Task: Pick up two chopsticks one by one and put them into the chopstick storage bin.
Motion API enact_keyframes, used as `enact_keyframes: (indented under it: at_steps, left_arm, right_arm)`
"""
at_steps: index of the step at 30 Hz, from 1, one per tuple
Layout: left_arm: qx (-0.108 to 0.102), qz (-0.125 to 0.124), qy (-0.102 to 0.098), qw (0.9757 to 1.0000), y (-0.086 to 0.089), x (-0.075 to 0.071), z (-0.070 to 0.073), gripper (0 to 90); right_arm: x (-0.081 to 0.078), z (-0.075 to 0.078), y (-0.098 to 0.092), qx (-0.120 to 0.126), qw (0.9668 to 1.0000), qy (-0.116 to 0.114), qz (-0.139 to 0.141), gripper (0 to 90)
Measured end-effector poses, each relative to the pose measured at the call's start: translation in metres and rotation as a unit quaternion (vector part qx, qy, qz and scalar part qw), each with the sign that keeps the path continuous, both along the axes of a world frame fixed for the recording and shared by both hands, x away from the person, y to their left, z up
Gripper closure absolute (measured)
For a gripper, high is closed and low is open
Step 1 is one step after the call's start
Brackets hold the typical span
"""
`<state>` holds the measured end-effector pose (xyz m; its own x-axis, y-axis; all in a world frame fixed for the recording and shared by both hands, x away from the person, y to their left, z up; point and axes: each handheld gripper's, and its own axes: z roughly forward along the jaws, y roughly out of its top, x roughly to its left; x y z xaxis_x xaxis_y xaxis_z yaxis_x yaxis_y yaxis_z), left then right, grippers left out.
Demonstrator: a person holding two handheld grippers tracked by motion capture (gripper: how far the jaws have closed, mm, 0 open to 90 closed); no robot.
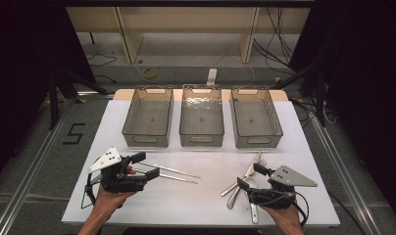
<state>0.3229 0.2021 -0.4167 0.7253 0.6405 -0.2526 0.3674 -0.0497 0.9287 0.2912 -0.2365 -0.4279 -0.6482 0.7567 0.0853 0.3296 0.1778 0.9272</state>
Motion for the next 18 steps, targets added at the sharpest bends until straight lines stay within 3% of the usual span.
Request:
enact_keyframes:
  at_steps: [11, 14, 18]
  left_arm:
    - [0.015, 0.0, 0.0, 0.9999, -0.0022, 0.0002, 0.0022, 15.3]
    - [0.017, 0.0, 0.009, 0.9998, -0.0014, 0.0028, 0.0031, 14.8]
    - [0.037, -0.001, 0.031, 0.9989, -0.0036, 0.0074, 0.0037, 14.5]
  right_arm:
    - [0.0006, 0.0002, -0.0009, 0.004, 1.0, 0.003, 0.0, 24.9]
    - [0.0005, 0.0001, -0.0008, 0.003, 1.0, 0.006, 0.002, 24.9]
    - [0.0015, 0.0, -0.0009, 0.003, 1.0, 0.009, 0.002, 24.3]
